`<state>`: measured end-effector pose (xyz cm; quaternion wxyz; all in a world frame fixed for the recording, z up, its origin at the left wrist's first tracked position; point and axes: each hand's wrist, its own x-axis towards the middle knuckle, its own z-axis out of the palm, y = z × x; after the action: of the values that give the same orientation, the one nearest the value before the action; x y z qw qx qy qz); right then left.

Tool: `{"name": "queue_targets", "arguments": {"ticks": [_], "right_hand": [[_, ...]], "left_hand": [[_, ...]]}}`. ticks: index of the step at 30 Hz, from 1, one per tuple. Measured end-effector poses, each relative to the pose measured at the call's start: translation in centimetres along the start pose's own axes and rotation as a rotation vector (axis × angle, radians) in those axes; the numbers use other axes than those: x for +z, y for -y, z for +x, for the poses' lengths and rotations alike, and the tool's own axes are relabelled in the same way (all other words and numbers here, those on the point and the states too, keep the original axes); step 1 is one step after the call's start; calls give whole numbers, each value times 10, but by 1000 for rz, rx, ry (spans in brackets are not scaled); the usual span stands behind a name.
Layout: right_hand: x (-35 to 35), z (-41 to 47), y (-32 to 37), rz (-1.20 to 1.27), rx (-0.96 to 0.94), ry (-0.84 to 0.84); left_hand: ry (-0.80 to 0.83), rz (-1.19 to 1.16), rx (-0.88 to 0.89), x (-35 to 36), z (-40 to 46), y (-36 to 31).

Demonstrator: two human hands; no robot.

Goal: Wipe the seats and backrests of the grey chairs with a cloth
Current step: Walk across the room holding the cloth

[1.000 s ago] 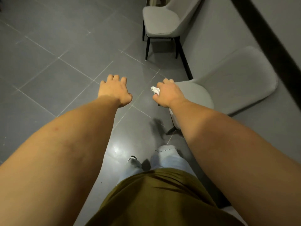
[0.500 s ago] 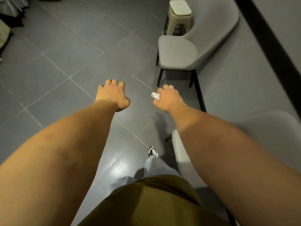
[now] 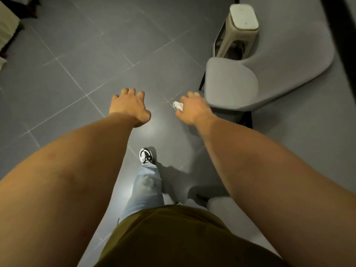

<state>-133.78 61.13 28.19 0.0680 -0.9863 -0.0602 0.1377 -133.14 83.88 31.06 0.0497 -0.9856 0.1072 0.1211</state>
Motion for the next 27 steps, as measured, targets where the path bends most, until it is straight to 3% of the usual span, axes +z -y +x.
{"name": "queue_targets", "arguments": {"ticks": [10,16,27], "right_hand": [[-70,222,-60,25,189,30],[-115,362,-109,70,229,-10],[-220,654,-240,21,182,10]], "left_hand": [[-40,-2,137,-87,294,40],[-31,59,227,-134,460,20],[-62,71,114,-213,752,19]]}}
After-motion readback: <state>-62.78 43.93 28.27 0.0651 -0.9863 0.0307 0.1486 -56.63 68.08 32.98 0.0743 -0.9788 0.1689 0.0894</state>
